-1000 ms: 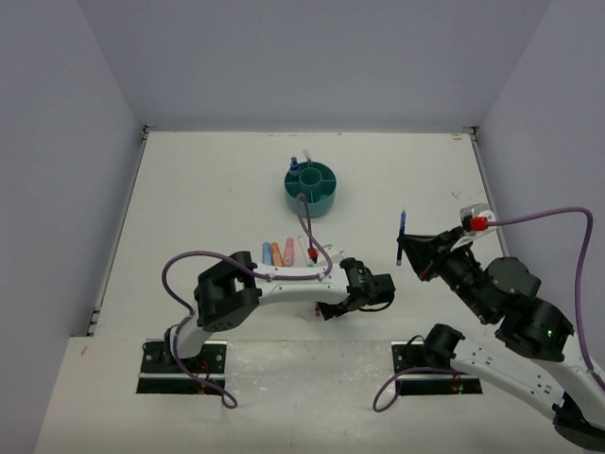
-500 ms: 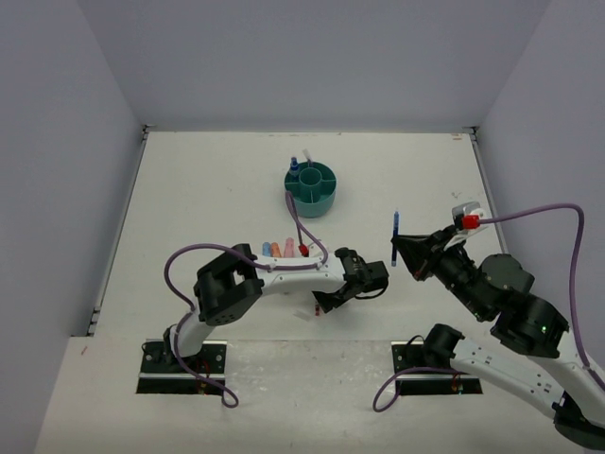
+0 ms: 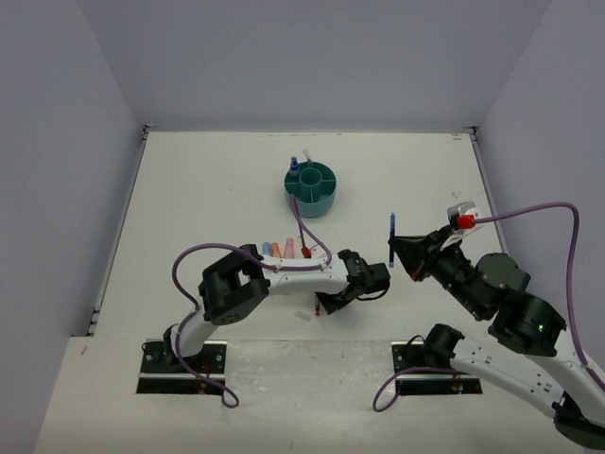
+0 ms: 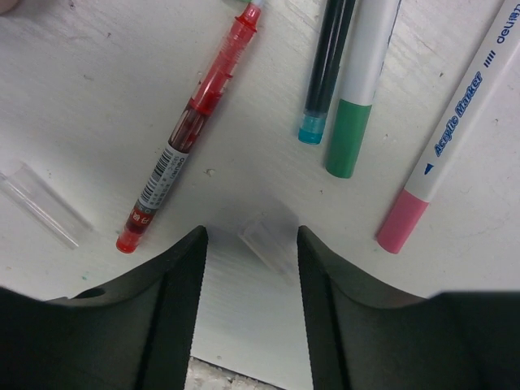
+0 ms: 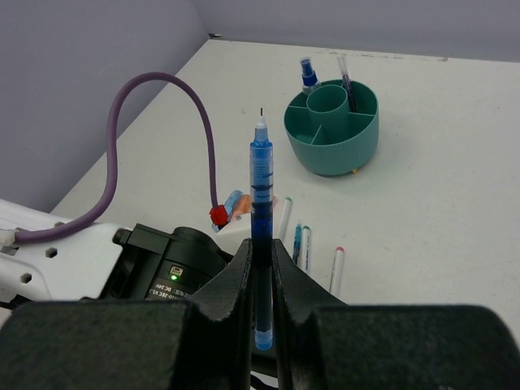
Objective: Sort the stationery into containers
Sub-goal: Close the pen cap on the pen.
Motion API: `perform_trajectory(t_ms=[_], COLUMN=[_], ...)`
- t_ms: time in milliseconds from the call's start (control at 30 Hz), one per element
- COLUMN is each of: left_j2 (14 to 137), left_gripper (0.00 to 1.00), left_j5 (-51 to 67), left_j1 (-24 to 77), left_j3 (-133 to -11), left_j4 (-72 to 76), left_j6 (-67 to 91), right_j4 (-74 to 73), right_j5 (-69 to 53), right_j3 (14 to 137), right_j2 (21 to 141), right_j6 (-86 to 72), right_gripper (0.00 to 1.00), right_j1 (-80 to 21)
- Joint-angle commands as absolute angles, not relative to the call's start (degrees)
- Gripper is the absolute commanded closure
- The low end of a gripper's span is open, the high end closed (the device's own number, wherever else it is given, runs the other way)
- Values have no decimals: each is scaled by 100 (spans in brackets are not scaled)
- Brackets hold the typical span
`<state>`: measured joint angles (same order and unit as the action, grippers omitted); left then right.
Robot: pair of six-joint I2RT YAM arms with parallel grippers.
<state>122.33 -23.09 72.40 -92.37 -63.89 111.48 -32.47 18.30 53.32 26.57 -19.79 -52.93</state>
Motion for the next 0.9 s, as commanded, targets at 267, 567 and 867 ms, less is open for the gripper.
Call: perform_trajectory(t_ms=[267,567,867], left_j2=[12459,12420,11401], left_gripper=[60,83,100], left_j5=[-2153,-2068,-2518], left_j1=[7225,7225,7097], left_j3=[-9358,-9108,-7780], left_j4=[-6023,-5915,-4589], left_j6=[11008,10960,9556], right_j4=[-3050,-3041,-3041], right_j5=[1679,1626,1600], right_j3=[5326,5335,5264], right_j2=[2619,2551,2257], right_j6=[-1881,-1898,-2101], right_gripper=[100,100,100], right_j1=[-5291,-5300,-5295])
